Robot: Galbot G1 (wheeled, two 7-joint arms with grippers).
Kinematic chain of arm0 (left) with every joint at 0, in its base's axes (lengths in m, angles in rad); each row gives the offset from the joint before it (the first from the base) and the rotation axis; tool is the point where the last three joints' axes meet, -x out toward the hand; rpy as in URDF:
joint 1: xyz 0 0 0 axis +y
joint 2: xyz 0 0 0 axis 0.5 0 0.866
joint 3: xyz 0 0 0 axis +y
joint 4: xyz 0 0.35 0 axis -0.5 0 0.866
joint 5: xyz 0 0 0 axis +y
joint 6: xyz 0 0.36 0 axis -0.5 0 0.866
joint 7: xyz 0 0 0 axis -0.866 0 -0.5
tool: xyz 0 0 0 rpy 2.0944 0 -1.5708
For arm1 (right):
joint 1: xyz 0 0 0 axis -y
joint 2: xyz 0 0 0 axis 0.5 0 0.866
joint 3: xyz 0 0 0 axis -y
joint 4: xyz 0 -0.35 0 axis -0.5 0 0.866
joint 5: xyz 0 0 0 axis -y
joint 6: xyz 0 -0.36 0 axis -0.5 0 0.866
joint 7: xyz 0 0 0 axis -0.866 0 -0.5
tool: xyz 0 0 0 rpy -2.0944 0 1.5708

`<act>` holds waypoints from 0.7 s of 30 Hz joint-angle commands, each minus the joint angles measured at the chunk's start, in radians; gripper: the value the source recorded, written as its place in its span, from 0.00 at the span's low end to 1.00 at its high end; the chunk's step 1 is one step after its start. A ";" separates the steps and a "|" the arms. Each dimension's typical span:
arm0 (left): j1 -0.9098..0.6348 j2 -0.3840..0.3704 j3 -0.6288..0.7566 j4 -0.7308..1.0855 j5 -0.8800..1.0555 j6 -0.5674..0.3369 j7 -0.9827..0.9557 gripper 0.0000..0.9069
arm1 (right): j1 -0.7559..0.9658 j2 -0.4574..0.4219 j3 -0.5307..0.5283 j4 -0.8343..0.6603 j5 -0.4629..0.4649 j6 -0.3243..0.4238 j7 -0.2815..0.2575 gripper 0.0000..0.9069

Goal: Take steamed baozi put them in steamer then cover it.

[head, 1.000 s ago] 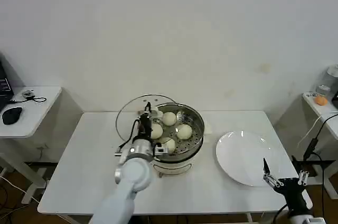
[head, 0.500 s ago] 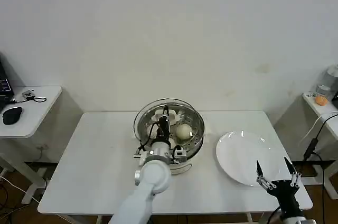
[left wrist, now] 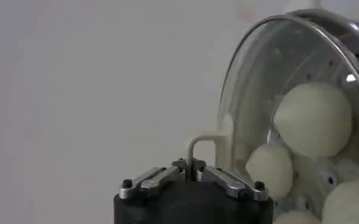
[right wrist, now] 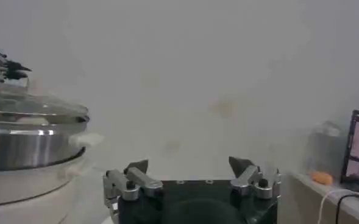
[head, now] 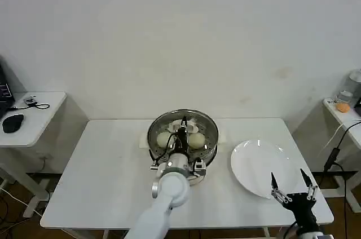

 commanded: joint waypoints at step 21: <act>0.024 0.000 -0.006 -0.012 -0.002 -0.013 -0.004 1.00 | -0.001 0.006 -0.019 -0.008 -0.013 0.004 -0.004 1.00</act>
